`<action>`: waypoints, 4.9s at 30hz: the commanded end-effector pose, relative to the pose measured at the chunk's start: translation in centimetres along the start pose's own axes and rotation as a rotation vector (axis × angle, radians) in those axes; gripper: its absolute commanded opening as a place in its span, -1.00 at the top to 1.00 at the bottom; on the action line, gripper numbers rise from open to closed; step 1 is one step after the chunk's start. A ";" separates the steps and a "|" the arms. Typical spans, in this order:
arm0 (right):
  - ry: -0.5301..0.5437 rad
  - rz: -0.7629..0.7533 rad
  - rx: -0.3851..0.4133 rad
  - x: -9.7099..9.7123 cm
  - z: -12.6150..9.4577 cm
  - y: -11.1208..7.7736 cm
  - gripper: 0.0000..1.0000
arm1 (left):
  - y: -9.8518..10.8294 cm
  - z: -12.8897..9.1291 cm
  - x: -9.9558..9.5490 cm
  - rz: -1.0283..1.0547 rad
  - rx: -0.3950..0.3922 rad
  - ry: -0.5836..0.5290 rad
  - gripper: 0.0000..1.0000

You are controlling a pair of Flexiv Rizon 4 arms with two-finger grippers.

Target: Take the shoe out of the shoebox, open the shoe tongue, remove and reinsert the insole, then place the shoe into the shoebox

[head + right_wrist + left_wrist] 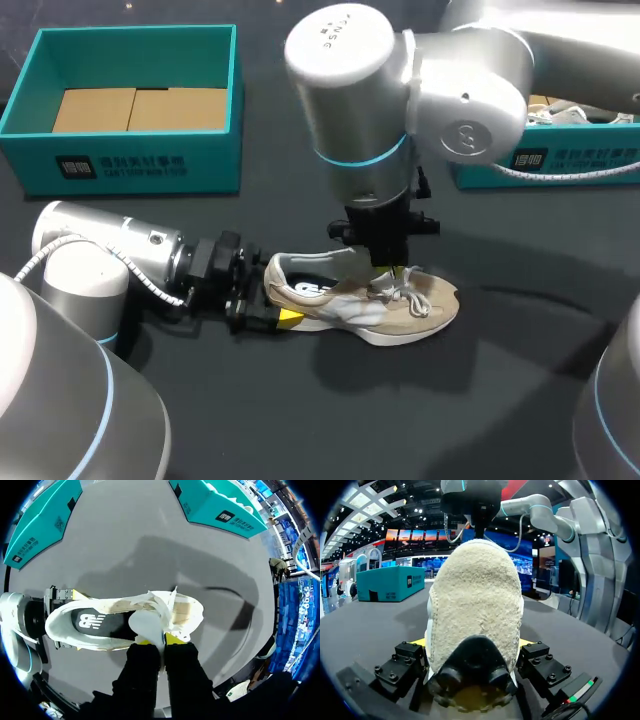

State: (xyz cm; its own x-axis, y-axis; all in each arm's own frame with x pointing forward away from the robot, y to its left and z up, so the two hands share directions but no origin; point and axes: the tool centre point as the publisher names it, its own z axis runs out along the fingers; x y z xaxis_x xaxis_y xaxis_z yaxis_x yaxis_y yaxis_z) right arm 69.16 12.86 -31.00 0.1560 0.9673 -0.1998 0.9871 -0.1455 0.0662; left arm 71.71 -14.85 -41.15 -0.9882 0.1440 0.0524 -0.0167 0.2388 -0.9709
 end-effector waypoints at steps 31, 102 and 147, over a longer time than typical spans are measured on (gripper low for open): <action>-0.001 0.076 0.087 -6.6 5.3 2.3 0.28 | 0.2 0.0 -0.2 0.000 0.001 0.001 1.00; 0.247 -1.069 -0.078 3.1 -8.5 1.3 1.00 | 0.2 0.0 -0.2 0.000 0.001 0.001 1.00; 0.225 -1.555 -0.120 8.9 -3.3 -0.5 1.00 | 0.2 0.0 -0.2 0.000 0.001 0.001 1.00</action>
State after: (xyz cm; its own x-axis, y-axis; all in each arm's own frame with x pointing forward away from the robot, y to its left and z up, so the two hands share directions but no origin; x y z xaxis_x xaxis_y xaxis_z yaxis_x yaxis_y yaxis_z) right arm 70.02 22.49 -29.57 -0.9870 0.1605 0.0010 0.1605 0.9870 0.0128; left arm 71.74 -14.85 -41.15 -0.9881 0.1446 0.0525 -0.0166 0.2388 -0.9709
